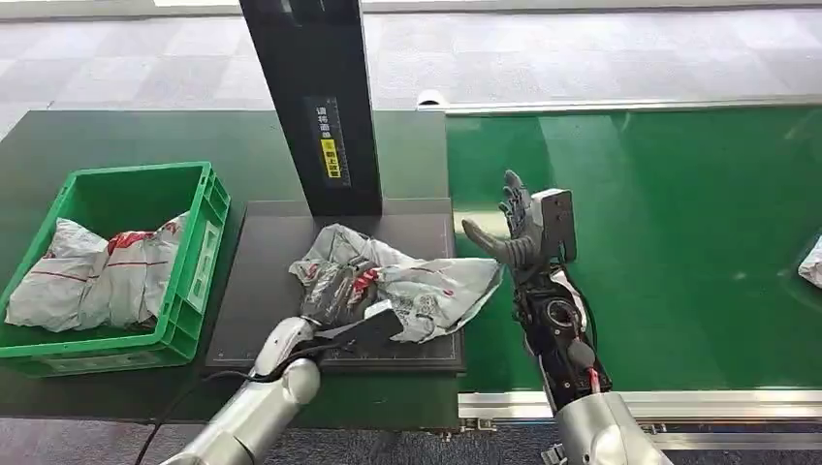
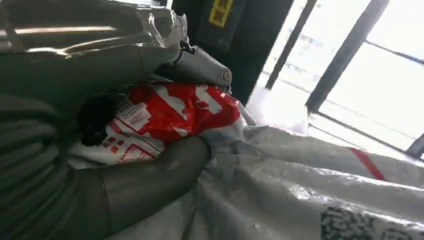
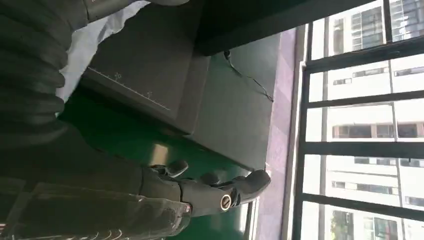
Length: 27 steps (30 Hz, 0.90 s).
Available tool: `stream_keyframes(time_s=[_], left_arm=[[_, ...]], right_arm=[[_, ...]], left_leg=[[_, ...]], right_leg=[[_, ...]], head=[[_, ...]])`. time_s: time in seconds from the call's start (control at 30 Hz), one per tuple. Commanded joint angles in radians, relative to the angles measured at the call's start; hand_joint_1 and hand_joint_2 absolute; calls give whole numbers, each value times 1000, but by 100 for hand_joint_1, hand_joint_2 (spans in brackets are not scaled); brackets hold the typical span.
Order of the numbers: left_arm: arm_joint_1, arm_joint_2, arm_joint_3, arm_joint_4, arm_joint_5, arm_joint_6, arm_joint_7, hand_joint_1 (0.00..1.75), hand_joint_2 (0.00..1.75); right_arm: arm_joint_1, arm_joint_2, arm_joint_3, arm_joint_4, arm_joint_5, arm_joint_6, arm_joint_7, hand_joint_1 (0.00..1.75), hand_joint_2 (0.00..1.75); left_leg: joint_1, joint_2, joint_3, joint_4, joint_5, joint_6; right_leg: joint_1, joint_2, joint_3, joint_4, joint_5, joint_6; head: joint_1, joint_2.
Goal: Moved the parcel from conveyor to table for the left to box.
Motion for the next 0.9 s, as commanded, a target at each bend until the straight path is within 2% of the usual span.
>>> stream_keyframes(time_s=[0.03,0.1,0.17,0.2,0.4,0.5,0.83,0.9], left_arm=[[23,-1,120,-177,77,284,-182,175,175],[62,-37,285,-316,-105,304,-238,175,175],[85,-148,544,-479,-311,304,-348,175,175],[76,-127,540,-466,-290,304,-348,175,175],[76,-127,540,-466,-290,304,-348,175,175],[76,-127,540,-466,-290,304,-348,175,175],[76,-127,540,-466,-290,304,-348,175,175],[75,-160,642,-587,-378,304,-348,175,175]], right_arm=[[-68,-31,42,185,71,-51,35,0,175],[-71,-28,52,191,82,-32,26,0,175],[-69,-25,60,192,94,-22,24,0,175],[-66,-25,60,192,95,-23,23,0,175],[-66,-25,60,192,95,-23,23,0,175],[-66,-25,60,192,95,-23,23,0,175],[-66,-25,60,192,95,-23,23,0,175],[-68,-25,61,192,101,-18,25,0,175]], left_leg=[[0,1,-1,0,0,0],[0,2,-1,0,0,0],[0,4,-2,0,-1,0],[1,3,-5,3,-1,0],[0,6,-2,-1,-1,0],[0,3,-1,-1,0,0],[0,2,-3,0,-1,0],[0,3,-2,0,-1,0]], right_leg=[[0,0,-1,0,0,1],[0,0,-1,0,0,1],[0,2,-2,0,0,1],[1,1,-4,1,0,1],[0,4,-3,-1,1,0],[0,0,-2,-1,0,1],[0,2,-3,0,0,1],[0,2,-3,0,0,1]], head=[[0,0],[0,0],[0,0],[0,0],[0,0],[0,0],[0,0],[0,0]])
